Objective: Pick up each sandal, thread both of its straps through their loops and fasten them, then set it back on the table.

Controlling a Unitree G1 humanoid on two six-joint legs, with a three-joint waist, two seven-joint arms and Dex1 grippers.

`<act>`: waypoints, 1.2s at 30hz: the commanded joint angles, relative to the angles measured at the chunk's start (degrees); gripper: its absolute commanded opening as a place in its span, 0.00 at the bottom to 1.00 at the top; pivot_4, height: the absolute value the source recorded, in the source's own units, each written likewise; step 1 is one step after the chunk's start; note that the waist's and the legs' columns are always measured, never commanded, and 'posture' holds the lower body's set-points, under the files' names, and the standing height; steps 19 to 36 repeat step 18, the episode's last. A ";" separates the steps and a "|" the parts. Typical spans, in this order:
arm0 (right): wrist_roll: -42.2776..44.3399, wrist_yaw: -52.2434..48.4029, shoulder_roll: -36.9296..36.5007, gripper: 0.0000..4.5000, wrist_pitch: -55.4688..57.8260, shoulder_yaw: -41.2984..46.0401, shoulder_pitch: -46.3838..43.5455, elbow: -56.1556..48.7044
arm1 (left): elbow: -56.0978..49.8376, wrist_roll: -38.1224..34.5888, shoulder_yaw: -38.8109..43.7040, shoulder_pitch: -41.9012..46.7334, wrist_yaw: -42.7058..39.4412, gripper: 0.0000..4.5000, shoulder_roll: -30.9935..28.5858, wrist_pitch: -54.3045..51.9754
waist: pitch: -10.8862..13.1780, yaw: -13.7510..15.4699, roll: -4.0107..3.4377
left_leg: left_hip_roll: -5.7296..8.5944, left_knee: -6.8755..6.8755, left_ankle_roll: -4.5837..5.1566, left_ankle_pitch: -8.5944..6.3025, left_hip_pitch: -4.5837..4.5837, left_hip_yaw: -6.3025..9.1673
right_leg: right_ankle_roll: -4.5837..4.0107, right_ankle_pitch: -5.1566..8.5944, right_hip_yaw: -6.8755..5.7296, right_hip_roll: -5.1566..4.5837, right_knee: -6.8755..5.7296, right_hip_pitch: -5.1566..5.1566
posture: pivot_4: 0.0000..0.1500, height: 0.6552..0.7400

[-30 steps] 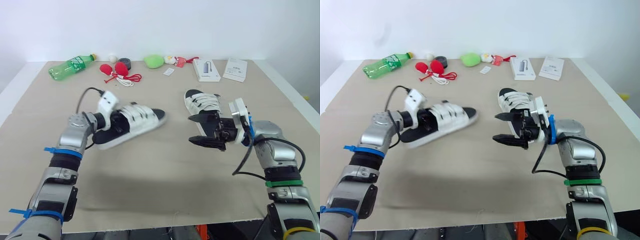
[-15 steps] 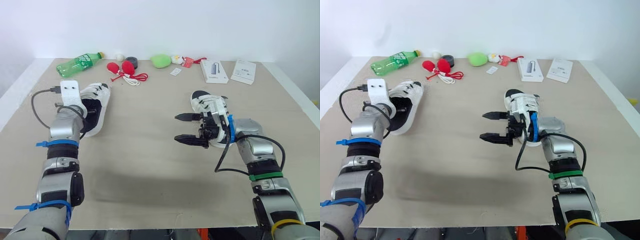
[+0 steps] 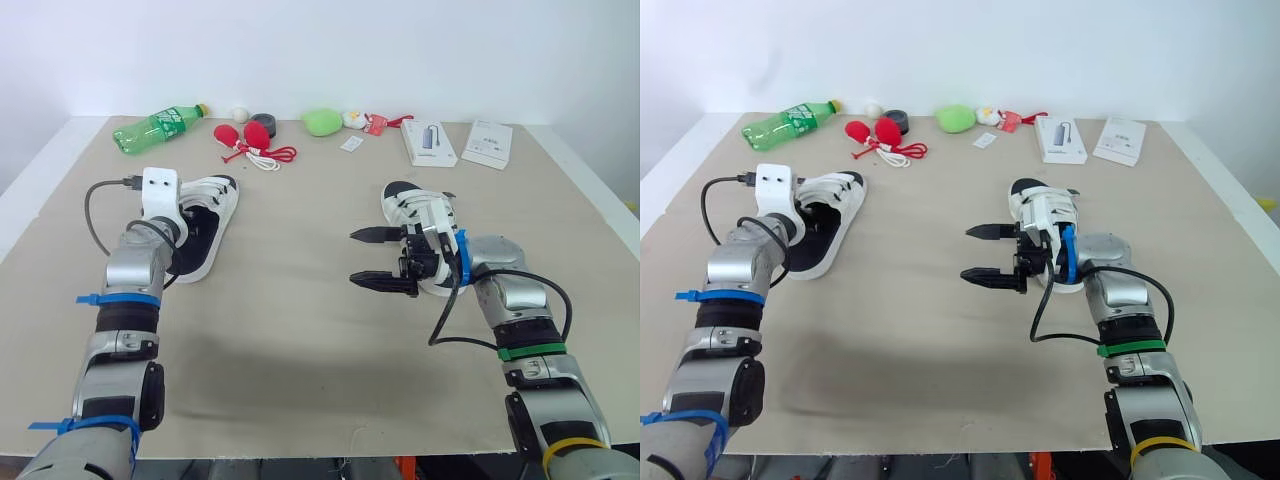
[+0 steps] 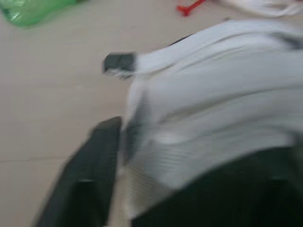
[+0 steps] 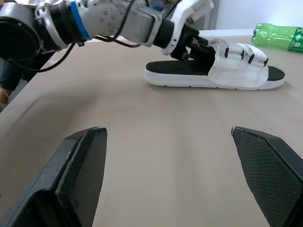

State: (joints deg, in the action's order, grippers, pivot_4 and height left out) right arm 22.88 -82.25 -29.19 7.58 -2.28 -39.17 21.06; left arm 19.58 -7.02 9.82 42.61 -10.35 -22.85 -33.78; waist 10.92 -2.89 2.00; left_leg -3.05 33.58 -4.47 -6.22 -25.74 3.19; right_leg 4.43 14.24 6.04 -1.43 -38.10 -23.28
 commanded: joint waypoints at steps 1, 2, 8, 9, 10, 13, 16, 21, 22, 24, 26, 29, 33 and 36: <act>0.49 0.16 -1.25 1.00 -0.94 1.69 0.02 -0.84 | -10.19 -0.89 -0.53 -2.68 -2.81 0.98 -1.98 -0.91 | 0.00 0.01 0.00 | 0.00 0.00 0.00 0.00 0.00 0.00 | 0.00 0.00 0.00 0.00 0.00 0.00 | 1.00 1.00; 0.59 0.20 -1.51 1.00 -0.86 1.85 0.34 -1.00 | -13.31 -1.18 -0.91 -4.23 -4.50 0.98 -2.82 -0.29 | 0.00 0.01 0.00 | 0.00 0.00 0.00 0.00 0.00 0.00 | -0.01 0.00 0.00 0.00 0.00 0.00 | 1.00 1.00; 1.19 0.39 -3.02 1.00 -0.58 2.80 1.94 -1.43 | -30.81 -7.46 -1.44 -16.55 -18.92 0.98 -7.94 4.28 | 0.00 0.01 -0.01 | -0.02 0.00 0.00 0.00 0.02 -0.01 | -0.04 0.00 0.01 -0.02 0.00 0.02 | 1.00 1.00; 1.18 0.27 -3.25 1.00 -0.69 2.82 2.27 -1.42 | -33.44 -9.04 -1.59 -19.61 -22.48 0.98 -8.99 5.40 | 0.00 0.00 -0.01 | -0.02 0.00 0.00 0.00 0.02 -0.02 | -0.05 0.00 0.01 -0.01 0.00 0.00 | 1.00 1.00; 1.13 0.07 -3.46 1.00 -0.83 2.76 2.58 -1.47 | -35.88 -10.88 -1.82 -22.44 -26.06 0.98 -10.10 6.26 | -0.01 -0.05 -0.01 | -0.02 0.00 0.00 0.00 0.06 -0.02 | -0.08 0.02 0.01 -0.02 0.00 0.04 | 1.00 1.00; 0.72 -0.87 -4.15 1.00 -1.52 2.32 3.25 -1.50 | -42.67 -16.72 -2.64 -28.87 -36.27 0.98 -13.73 7.39 | 0.00 -0.06 -0.01 | -0.05 -0.01 0.00 0.00 0.08 -0.06 | -0.37 0.16 0.02 -0.02 0.00 0.01 | 1.00 1.00; 1.42 -2.68 -5.49 1.00 -1.88 3.08 3.80 -0.77 | -45.81 -18.80 -4.38 -33.12 -40.86 0.98 -16.55 6.36 | 0.00 0.06 -0.03 | -0.08 0.00 0.00 0.00 0.08 -0.08 | -0.47 0.21 0.02 -0.03 0.00 0.01 | 1.00 1.00; 1.73 -3.78 -6.34 1.00 -2.19 3.45 4.43 -0.33 | -45.62 -17.79 -4.99 -34.66 -43.21 0.98 -17.76 9.57 | 0.00 0.06 -0.03 | -0.08 0.02 0.01 0.00 0.09 -0.09 | -0.48 0.20 0.01 -0.05 0.00 0.04 | 1.00 1.00; 1.73 -3.78 -6.34 1.00 -2.19 3.45 4.43 -0.33 | -45.62 -17.79 -4.99 -34.66 -43.21 0.98 -17.76 9.57 | 0.00 0.06 -0.03 | -0.08 0.02 0.01 0.00 0.09 -0.09 | -0.48 0.20 0.01 -0.05 0.00 0.04 | 1.00 1.00; 1.73 -3.78 -6.34 1.00 -2.19 3.45 4.43 -0.33 | -45.62 -17.79 -4.99 -34.66 -43.21 0.98 -17.76 9.57 | 0.00 0.06 -0.03 | -0.08 0.02 0.01 0.00 0.09 -0.09 | -0.48 0.20 0.01 -0.05 0.00 0.04 | 1.00 1.00; 1.73 -3.78 -6.34 1.00 -2.19 3.45 4.43 -0.33 | -45.62 -17.79 -4.99 -34.66 -43.21 0.98 -17.76 9.57 | 0.00 0.06 -0.03 | -0.08 0.02 0.01 0.00 0.09 -0.09 | -0.48 0.20 0.01 -0.05 0.00 0.04 | 1.00 1.00; 1.73 -3.78 -6.34 1.00 -2.19 3.45 4.43 -0.33 | -45.62 -17.79 -4.99 -34.66 -43.21 0.98 -17.76 9.57 | 0.00 0.06 -0.03 | -0.08 0.02 0.01 0.00 0.09 -0.09 | -0.48 0.20 0.01 -0.05 0.00 0.04 | 1.00 1.00; 1.73 -3.78 -6.34 1.00 -2.19 3.45 4.43 -0.33 | -45.62 -17.79 -4.99 -34.66 -43.21 0.98 -17.76 9.57 | 0.00 0.06 -0.03 | -0.08 0.02 0.01 0.00 0.09 -0.09 | -0.48 0.20 0.01 -0.05 0.00 0.04 | 1.00 1.00; 1.73 -3.78 -6.34 1.00 -2.19 3.45 4.43 -0.33 | -45.62 -17.79 -4.99 -34.66 -43.21 0.98 -17.76 9.57 | 0.00 0.06 -0.03 | -0.08 0.02 0.01 0.00 0.09 -0.09 | -0.48 0.20 0.01 -0.05 0.00 0.04 | 1.00 1.00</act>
